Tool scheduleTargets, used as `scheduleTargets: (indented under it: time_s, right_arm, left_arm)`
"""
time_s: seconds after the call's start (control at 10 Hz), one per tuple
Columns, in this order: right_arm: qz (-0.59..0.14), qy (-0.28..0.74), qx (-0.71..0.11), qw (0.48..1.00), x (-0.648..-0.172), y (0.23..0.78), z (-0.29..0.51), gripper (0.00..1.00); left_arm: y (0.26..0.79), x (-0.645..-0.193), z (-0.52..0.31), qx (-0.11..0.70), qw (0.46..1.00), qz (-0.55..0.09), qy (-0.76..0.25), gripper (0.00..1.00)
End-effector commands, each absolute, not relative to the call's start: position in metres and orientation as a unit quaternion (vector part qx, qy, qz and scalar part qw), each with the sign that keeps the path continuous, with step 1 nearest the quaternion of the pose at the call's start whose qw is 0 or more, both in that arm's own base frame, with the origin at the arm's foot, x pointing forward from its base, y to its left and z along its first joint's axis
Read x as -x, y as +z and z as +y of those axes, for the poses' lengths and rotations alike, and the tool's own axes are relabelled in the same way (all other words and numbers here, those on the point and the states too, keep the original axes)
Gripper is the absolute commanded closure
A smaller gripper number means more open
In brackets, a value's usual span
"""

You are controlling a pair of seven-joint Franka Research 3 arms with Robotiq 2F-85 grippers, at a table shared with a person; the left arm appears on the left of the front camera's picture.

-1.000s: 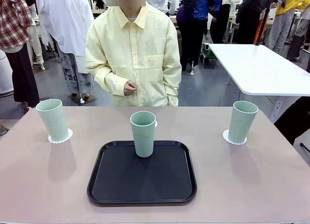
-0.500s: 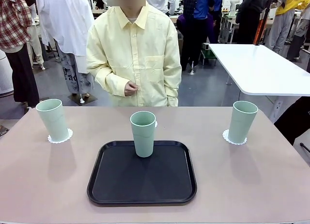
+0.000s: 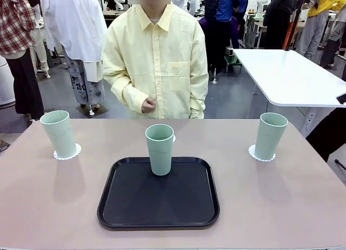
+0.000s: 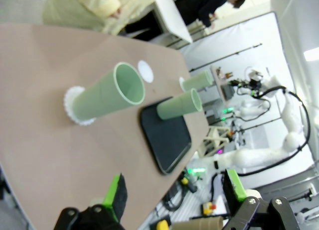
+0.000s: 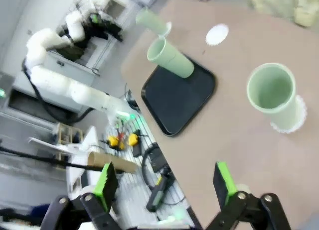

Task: Place coasters on the table and set cups on them.
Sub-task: Take one Reusable plastic cup from the Flat Tray and place it on a coaster set by the human.

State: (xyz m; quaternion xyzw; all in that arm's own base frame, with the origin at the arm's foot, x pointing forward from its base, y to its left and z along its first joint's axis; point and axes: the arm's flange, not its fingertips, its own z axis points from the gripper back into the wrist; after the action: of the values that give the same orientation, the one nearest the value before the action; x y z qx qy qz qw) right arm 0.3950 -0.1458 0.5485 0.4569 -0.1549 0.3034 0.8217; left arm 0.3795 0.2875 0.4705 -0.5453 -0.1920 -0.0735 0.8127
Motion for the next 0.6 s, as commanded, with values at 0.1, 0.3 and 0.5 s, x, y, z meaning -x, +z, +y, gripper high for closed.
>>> scheduleTargets:
  time_s: [0.1,0.3,0.5]
  right_arm:
    - [-0.190,0.447,-0.338,0.806,-0.367,0.543,-0.025,0.00]
    - [-0.188,0.504,-0.275,0.797,-0.352,0.525,0.058,0.00]
    - [-0.229,0.539,-0.229,0.777,-0.346,0.508,0.116,0.00]
  left_arm:
    - [0.473,-0.378,0.288,0.547,0.811,-0.195,-0.074,0.00]
    - [0.473,-0.378,0.288,0.547,0.811,-0.195,-0.074,0.00]
    - [0.473,-0.378,0.288,0.547,0.811,-0.195,-0.074,0.00]
